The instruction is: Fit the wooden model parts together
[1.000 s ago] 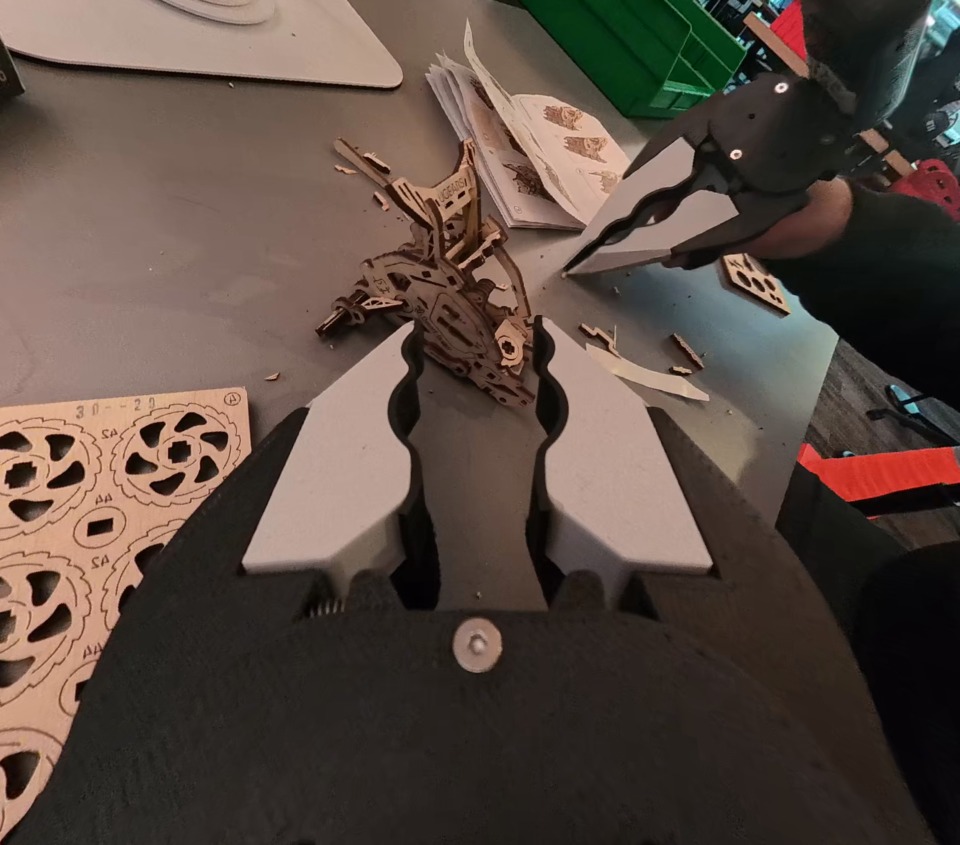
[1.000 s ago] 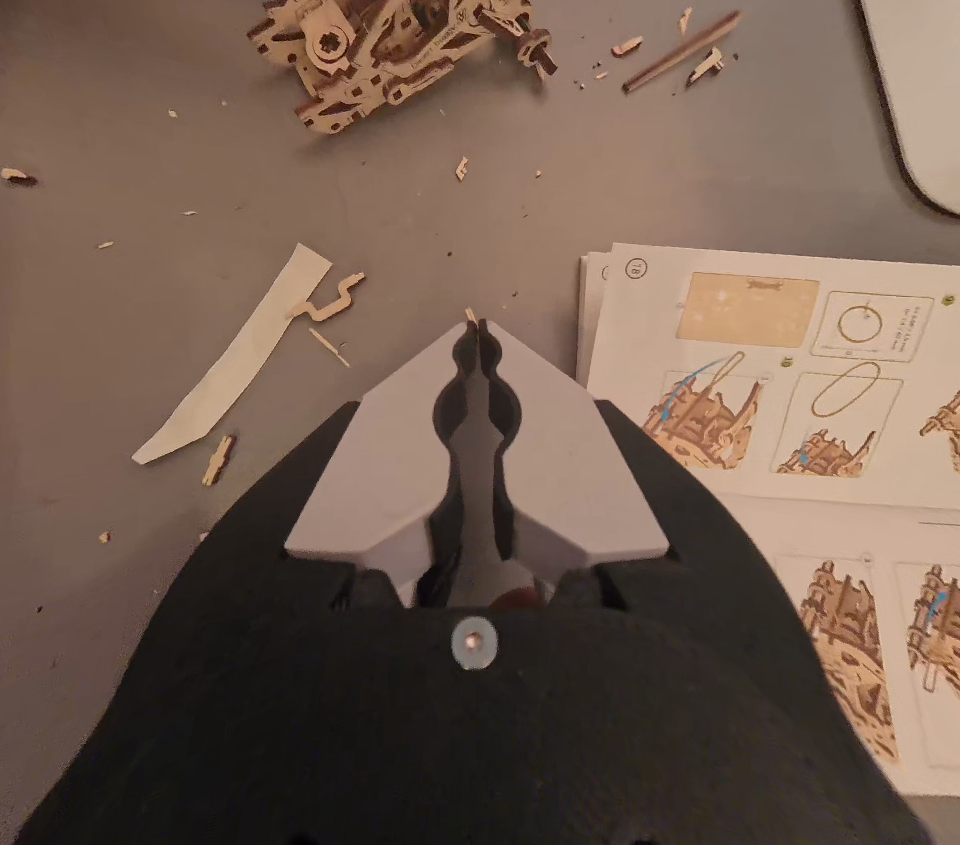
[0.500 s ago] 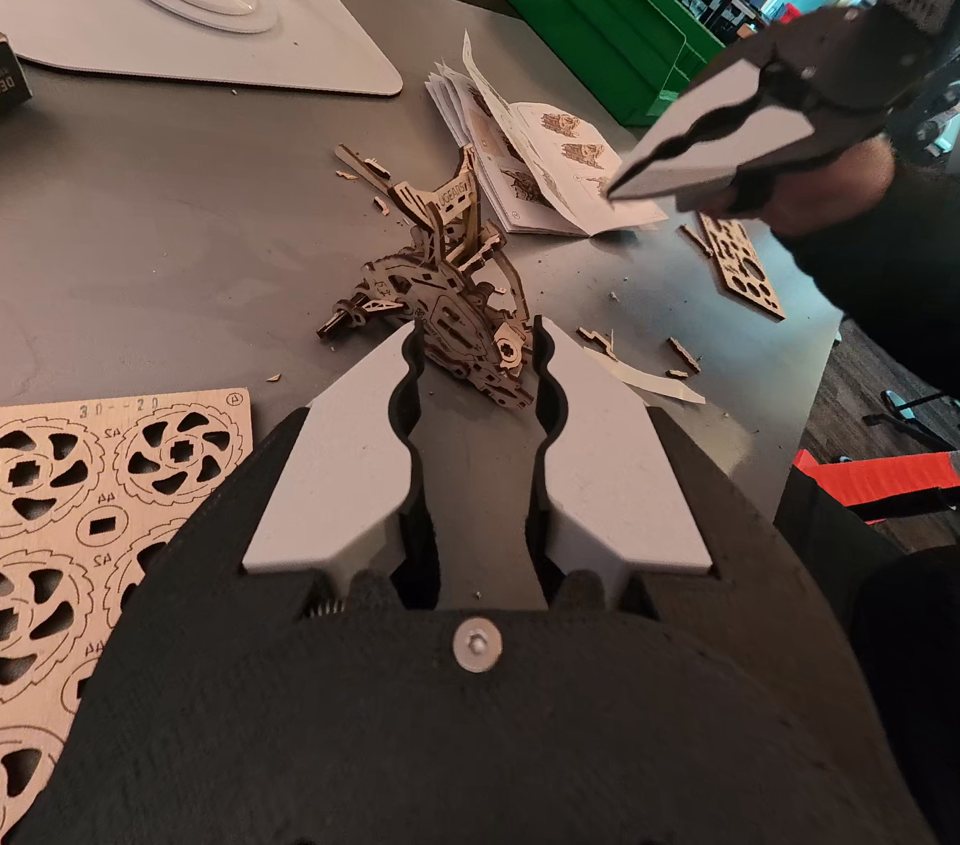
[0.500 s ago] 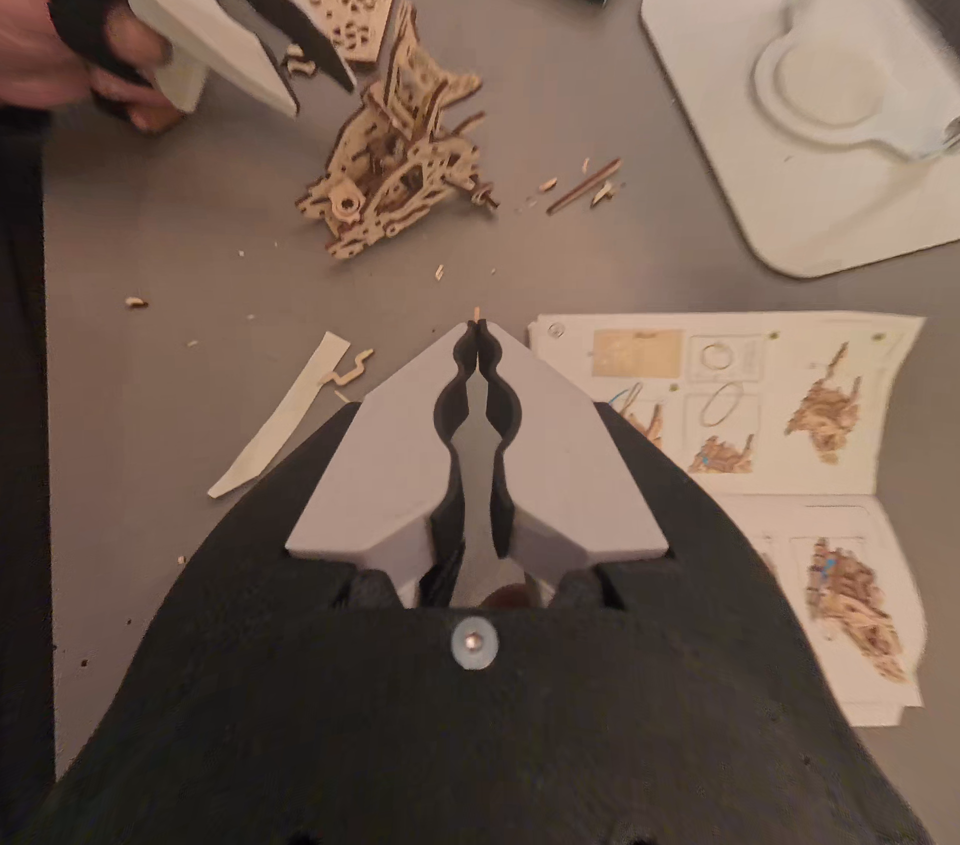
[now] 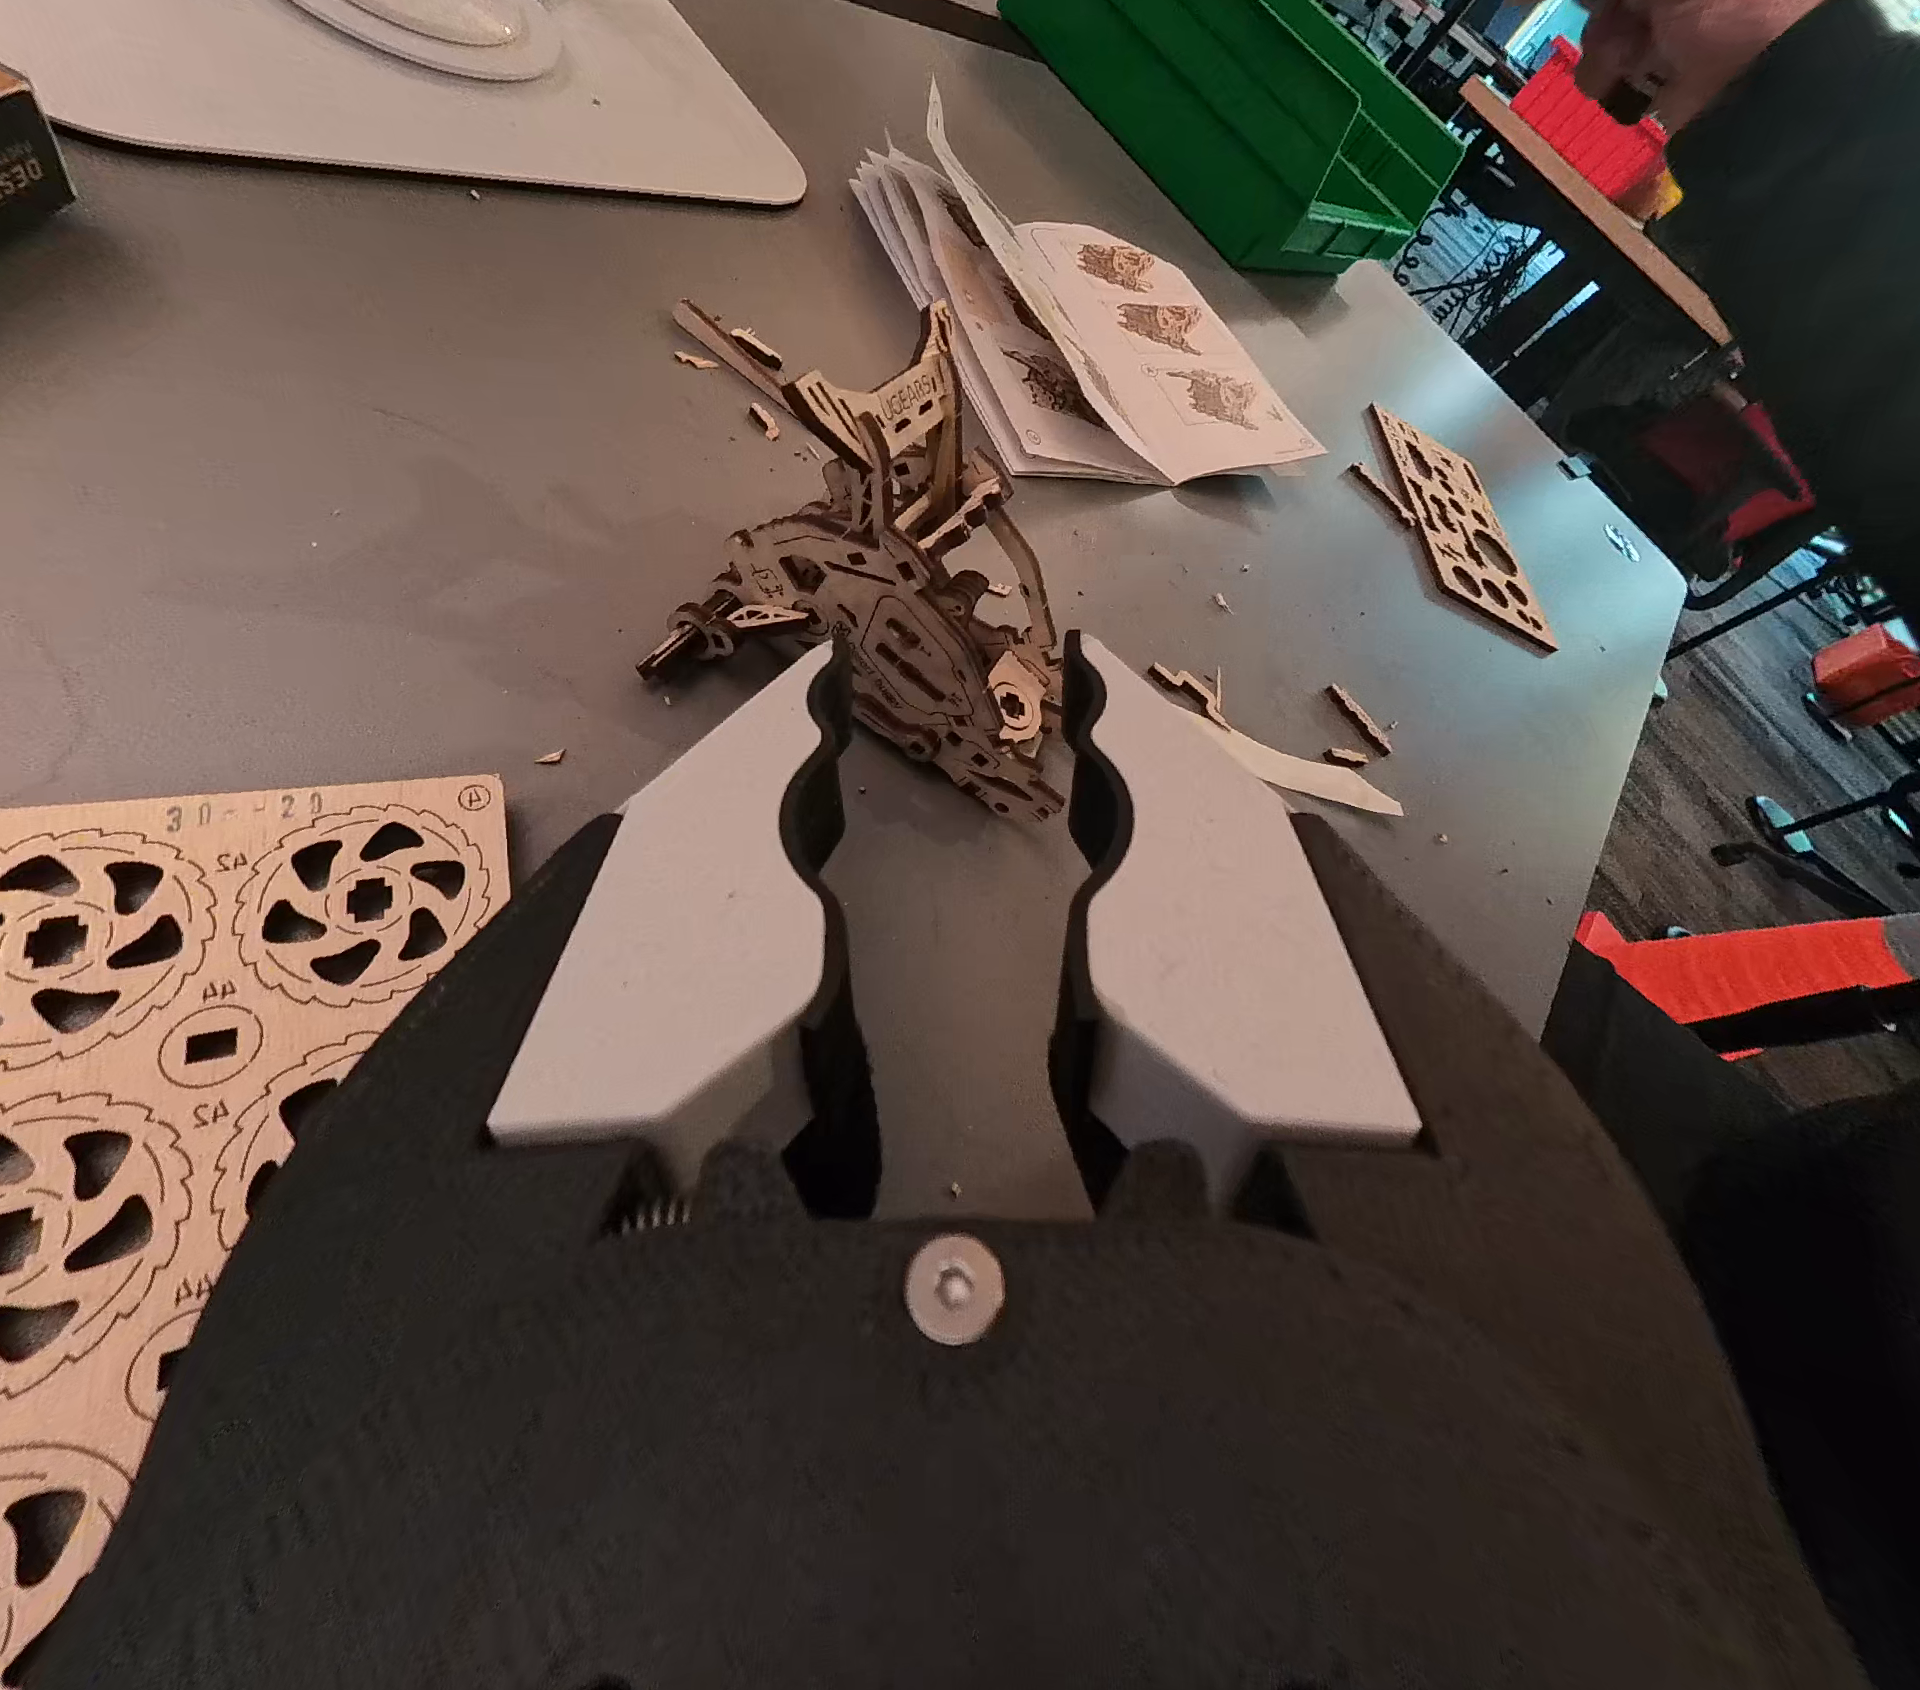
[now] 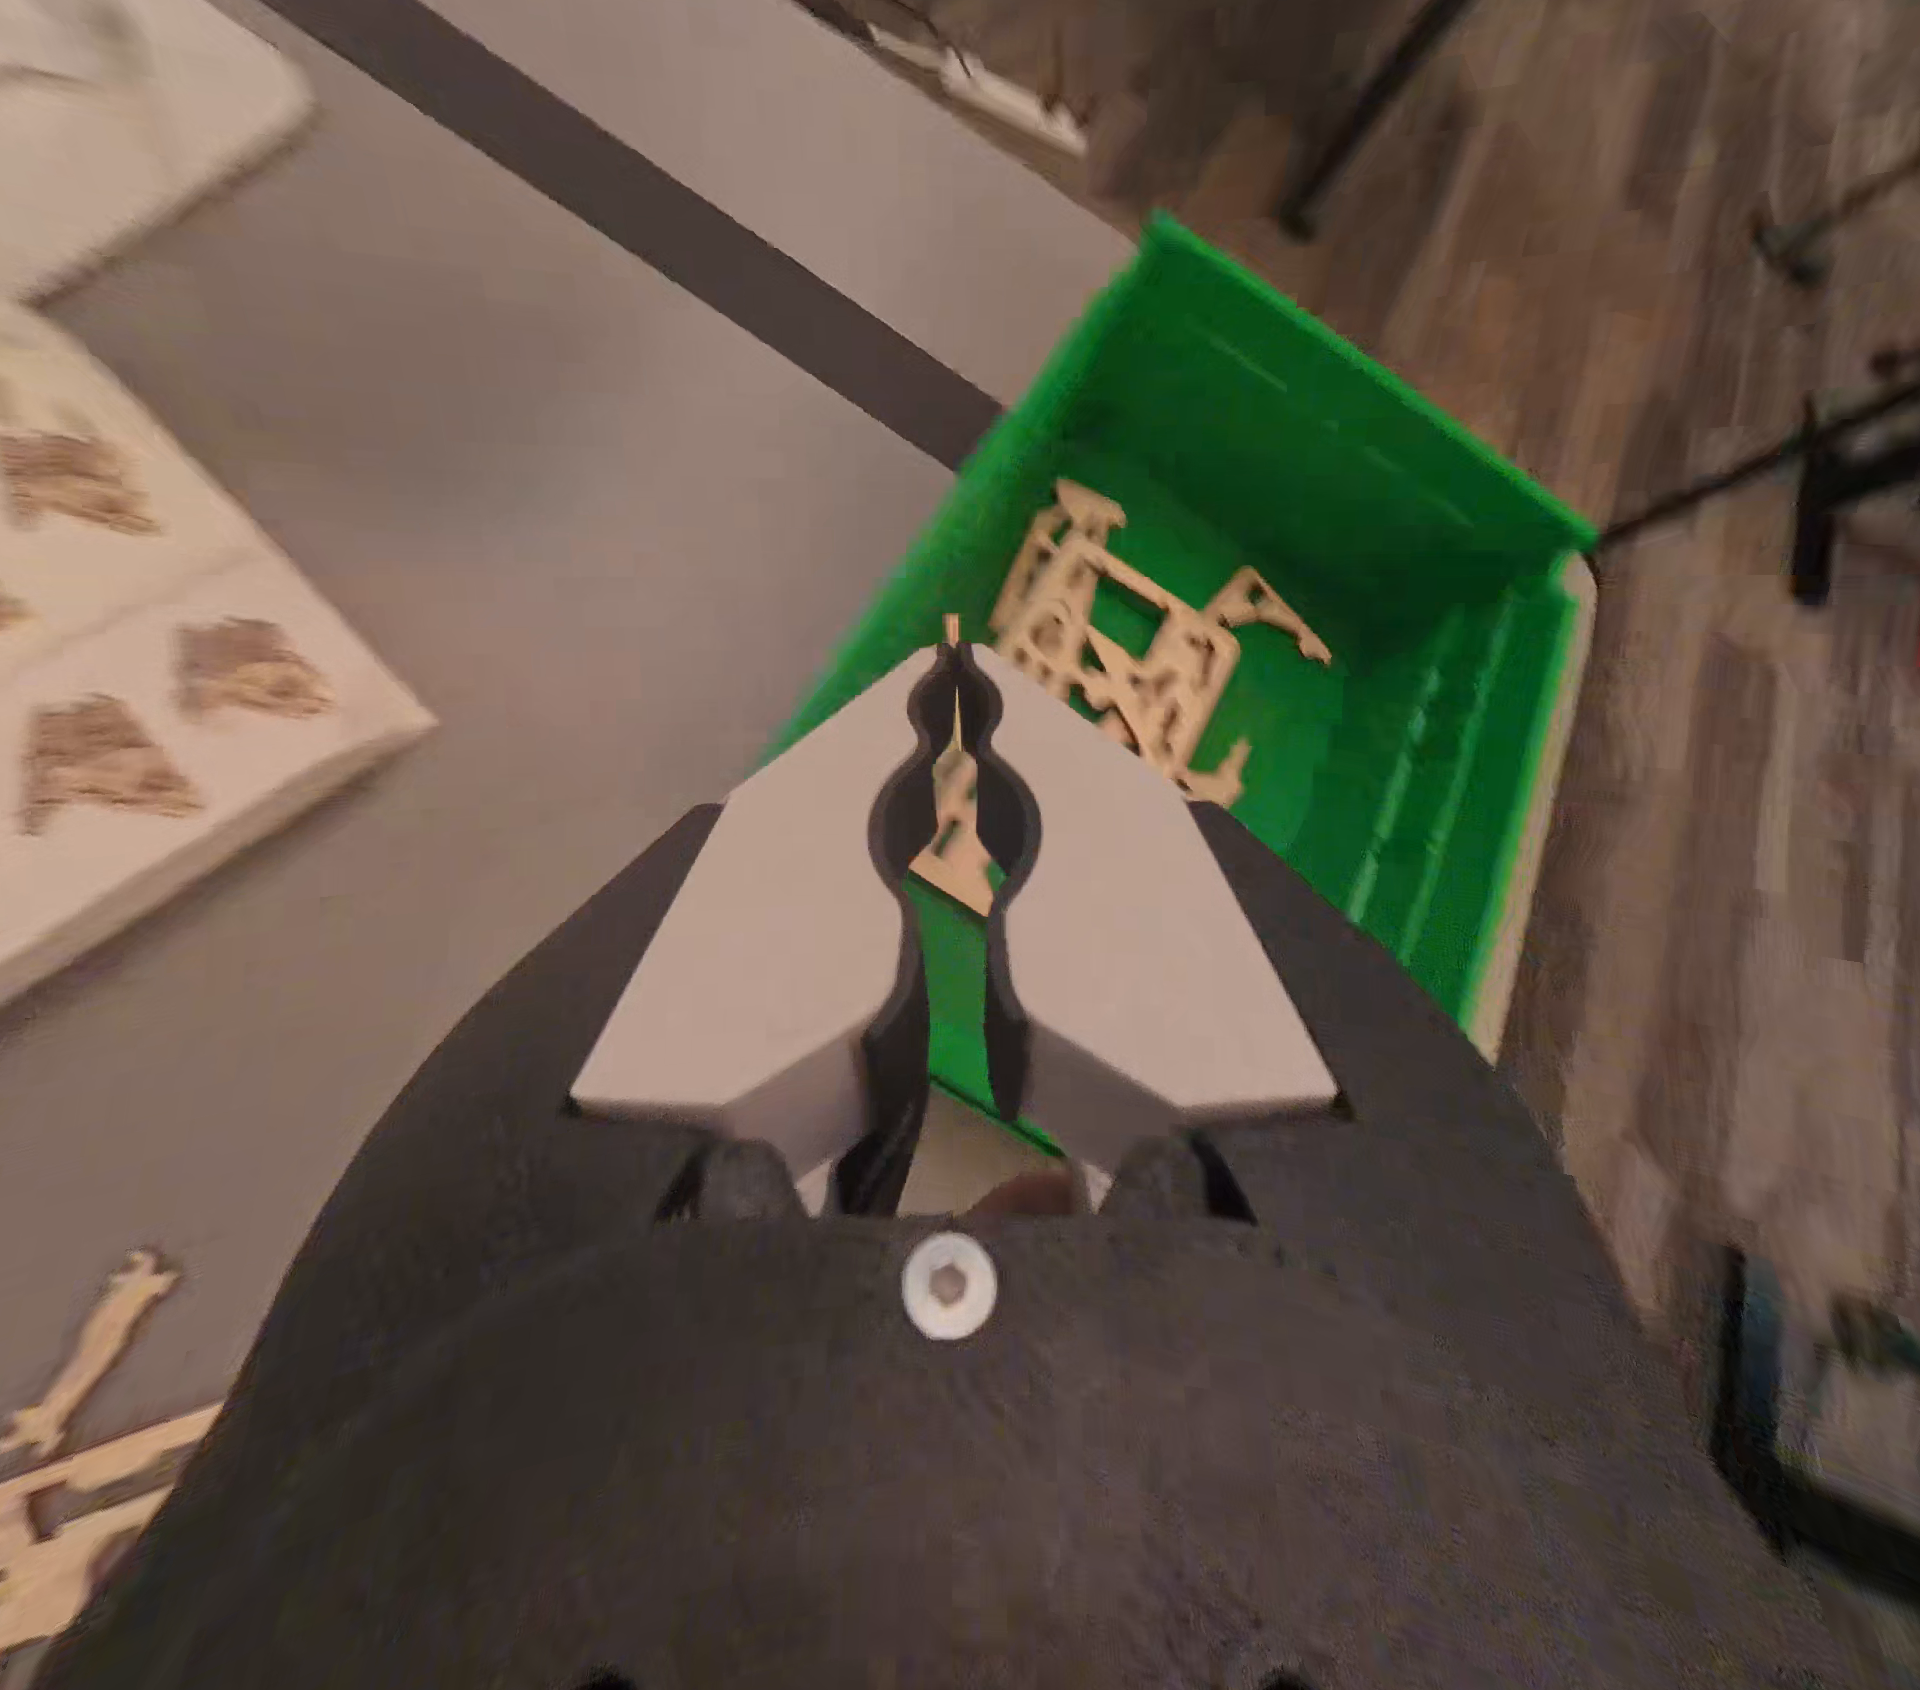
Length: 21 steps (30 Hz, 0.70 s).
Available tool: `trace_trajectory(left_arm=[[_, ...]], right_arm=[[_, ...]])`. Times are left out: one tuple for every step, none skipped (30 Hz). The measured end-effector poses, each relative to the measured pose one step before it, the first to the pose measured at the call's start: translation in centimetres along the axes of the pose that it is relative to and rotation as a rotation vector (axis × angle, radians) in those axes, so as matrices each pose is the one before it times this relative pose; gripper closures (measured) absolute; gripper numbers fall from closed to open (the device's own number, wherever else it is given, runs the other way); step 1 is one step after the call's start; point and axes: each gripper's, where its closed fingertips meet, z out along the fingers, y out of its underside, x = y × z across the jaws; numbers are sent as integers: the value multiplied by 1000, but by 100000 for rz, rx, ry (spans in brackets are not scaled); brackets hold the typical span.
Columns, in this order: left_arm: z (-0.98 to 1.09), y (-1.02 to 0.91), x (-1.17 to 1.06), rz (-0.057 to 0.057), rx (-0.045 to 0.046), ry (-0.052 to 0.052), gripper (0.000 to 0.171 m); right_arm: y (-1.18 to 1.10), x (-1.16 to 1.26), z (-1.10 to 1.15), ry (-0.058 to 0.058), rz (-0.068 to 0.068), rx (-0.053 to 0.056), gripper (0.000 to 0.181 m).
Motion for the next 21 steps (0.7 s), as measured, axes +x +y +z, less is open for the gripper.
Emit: trace_trajectory(left_arm=[[20,13,-23,-172,-141,-22,134],[30,25,-36,-122,-213,-183,134],[23,22,-2,56,-182,-133,134],[7,11,-8,208,-83,-169,134],[-6,4,20,224,35,-117,135],[-11,-10,5,166,134,-37,135],[-25,-20,15,91,184,-28,135],[-10,-16,-6,-48,148,-13,135],[23,14,-10,-215,-189,90,135],[34,43,-5,-168,-368,129,135],[26,21,25,49,-212,94,135],[8,9,20,152,-13,81,135],[-26,-26,23,107,185,123,135],[-52,-54,25,53,485,176,135],[-69,-78,23,12,672,118,135],[-60,-60,1,1,556,-19,136],[-13,-17,1,35,140,-46,135],[37,37,4,61,-302,-19,135],[57,61,-3,70,-524,-5,135],[66,27,5,68,-345,17,136],[35,-10,-28,-37,-66,-24,136]], right_arm=[[1409,1271,602,2259,1393,-5401,181],[1104,917,716,1024,2565,-4203,162],[769,469,624,-801,2785,-2505,156],[751,362,537,-186,1067,-2756,157],[729,517,397,2096,-770,-3814,156],[245,255,61,2354,-1089,-1783,153],[-609,-401,-385,299,-719,2822,150],[-916,-726,-521,-318,-1991,3976,144],[-569,-631,-439,631,-4686,943,167],[-472,-411,-241,833,-4147,773,181],[242,-87,298,274,-676,-3171,181],[816,87,735,-993,1292,-5980,181],[531,357,822,-38,1900,-2574,181],[117,-94,540,-2703,3688,393,181],[-516,-645,32,-4831,5016,2170,153],[-1475,-1294,-667,-4745,2145,6591,144],[-2003,-1981,-956,-3376,-2288,8847,145],[-1852,-3103,-604,-6169,-5513,5451,147],[-1781,-3732,106,-7619,-5319,2952,146],[-1877,-4078,833,-8615,-4235,3240,142],[-1671,-3991,1555,-8178,-3510,2580,134]])
